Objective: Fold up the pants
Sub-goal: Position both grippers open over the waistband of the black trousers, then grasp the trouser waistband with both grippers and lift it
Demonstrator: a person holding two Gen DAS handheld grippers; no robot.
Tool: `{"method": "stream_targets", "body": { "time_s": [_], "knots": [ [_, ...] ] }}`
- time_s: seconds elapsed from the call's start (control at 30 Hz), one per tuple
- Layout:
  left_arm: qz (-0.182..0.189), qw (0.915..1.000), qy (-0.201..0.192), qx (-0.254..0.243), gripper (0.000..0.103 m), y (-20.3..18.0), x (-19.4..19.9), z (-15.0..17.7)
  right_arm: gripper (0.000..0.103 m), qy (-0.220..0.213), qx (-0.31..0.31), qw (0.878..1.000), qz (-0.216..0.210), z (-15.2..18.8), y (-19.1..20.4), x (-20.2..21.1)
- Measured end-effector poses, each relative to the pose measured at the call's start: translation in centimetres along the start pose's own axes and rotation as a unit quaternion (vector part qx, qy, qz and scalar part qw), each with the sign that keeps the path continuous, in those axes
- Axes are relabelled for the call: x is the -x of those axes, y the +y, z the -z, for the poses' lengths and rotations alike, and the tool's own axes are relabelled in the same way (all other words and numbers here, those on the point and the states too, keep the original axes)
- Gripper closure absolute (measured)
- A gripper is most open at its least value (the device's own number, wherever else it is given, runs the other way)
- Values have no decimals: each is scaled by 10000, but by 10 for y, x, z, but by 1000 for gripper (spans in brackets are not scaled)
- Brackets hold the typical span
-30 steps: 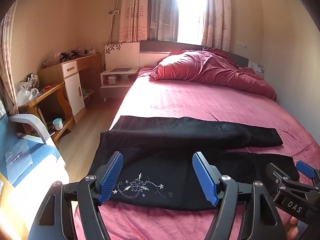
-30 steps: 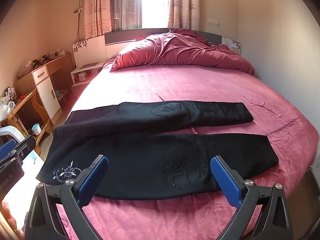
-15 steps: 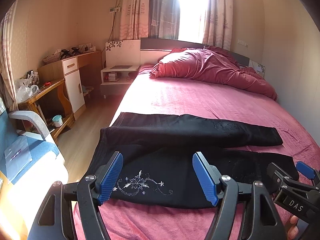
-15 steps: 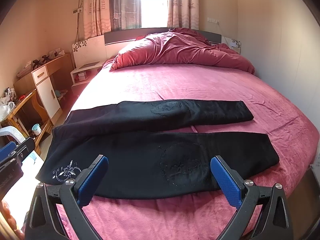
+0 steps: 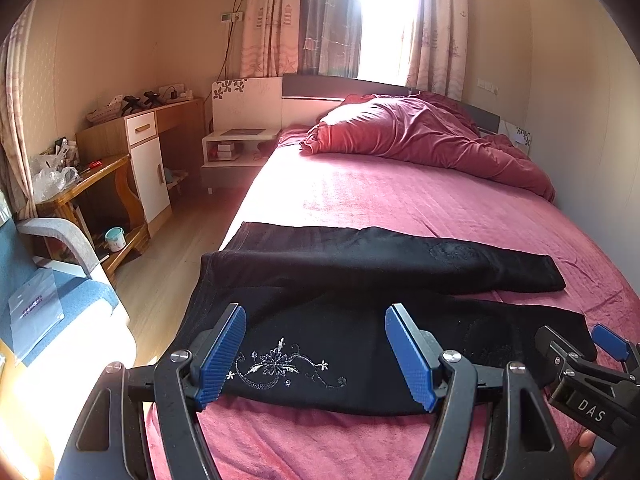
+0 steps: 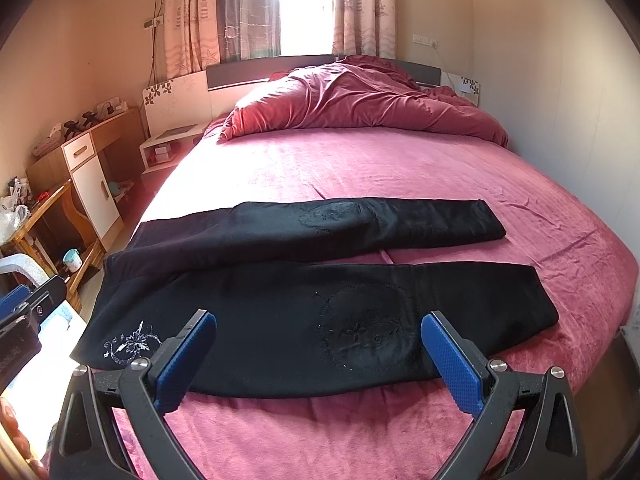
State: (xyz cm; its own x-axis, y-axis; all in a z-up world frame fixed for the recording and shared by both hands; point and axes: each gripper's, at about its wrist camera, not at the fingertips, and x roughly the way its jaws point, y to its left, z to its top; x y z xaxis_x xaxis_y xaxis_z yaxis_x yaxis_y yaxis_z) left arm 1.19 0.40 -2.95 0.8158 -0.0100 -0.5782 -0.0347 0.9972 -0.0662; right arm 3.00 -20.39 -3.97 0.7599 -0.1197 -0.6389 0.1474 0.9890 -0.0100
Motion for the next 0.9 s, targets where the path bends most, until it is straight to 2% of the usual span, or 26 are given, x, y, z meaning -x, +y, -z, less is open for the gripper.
{"method": "stream_targets", "body": {
  "time_s": [0.5,0.9],
  "knots": [
    [-24,10000,42,-13,29,0,0,2,0,86,-14,10000,16,4,-3,-5],
    [43,9997,244,-55,29,-1,-10,8,0,294,-96,9995,29,12,-9,-17]
  ]
}}
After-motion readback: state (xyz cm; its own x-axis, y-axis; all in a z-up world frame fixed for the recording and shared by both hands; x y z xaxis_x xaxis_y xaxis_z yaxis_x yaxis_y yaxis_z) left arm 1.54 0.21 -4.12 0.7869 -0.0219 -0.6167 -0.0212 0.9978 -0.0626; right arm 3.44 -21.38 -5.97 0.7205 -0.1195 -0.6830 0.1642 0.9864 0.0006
